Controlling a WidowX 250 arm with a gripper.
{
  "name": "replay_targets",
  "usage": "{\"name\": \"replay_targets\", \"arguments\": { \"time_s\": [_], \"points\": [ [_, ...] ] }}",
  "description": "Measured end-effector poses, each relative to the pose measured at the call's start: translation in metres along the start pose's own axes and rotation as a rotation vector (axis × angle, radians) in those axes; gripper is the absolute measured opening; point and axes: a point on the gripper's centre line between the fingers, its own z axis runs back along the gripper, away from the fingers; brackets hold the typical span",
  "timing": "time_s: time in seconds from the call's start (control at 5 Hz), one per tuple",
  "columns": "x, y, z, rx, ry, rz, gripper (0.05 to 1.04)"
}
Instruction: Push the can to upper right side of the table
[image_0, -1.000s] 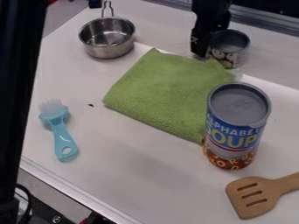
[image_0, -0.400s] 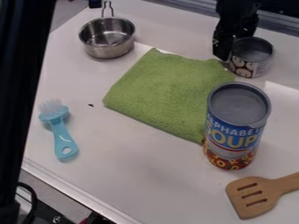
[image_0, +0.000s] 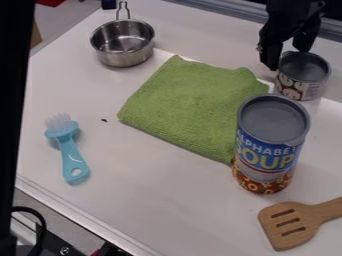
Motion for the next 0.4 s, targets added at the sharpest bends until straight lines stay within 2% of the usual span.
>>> {"name": "replay_targets", "arguments": {
  "time_s": [0.2, 0.4],
  "points": [
    [-0.0019, 0.0014, 0.0034, 0.02, 0.017, -0.011, 0.997],
    [-0.0038, 0.001, 0.0038, 0.019, 0.025, -0.016, 0.997]
  ]
}}
